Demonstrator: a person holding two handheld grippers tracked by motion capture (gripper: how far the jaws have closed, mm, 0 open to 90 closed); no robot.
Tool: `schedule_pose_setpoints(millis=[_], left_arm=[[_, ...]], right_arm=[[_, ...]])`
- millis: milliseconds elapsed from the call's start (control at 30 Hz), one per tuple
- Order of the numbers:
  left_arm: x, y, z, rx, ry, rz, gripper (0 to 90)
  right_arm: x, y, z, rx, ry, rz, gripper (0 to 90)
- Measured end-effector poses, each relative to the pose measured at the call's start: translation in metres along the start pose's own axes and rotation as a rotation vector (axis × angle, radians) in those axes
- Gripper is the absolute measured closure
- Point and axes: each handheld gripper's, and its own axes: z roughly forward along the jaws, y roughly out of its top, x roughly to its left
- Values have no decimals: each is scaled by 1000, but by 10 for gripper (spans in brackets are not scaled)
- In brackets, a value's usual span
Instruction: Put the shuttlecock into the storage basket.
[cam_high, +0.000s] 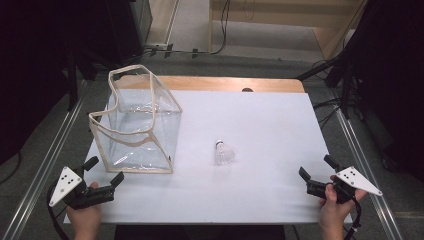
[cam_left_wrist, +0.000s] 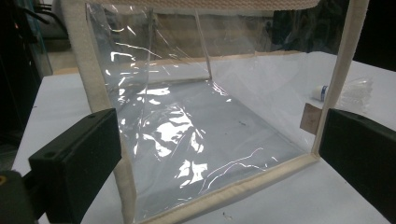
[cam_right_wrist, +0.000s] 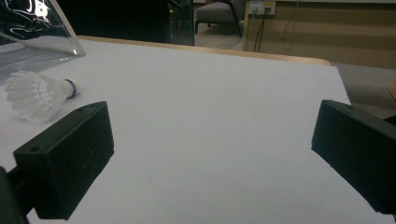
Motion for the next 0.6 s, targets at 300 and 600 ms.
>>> schedule_pose_setpoints(millis=[300,600], left_arm=[[-1,0,1,4,3,3,0],[-1,0,1,3,3,2,0]], right_arm=[[4,2,-1,11,4,-1,0],[15,8,2,18,25,-8,0]])
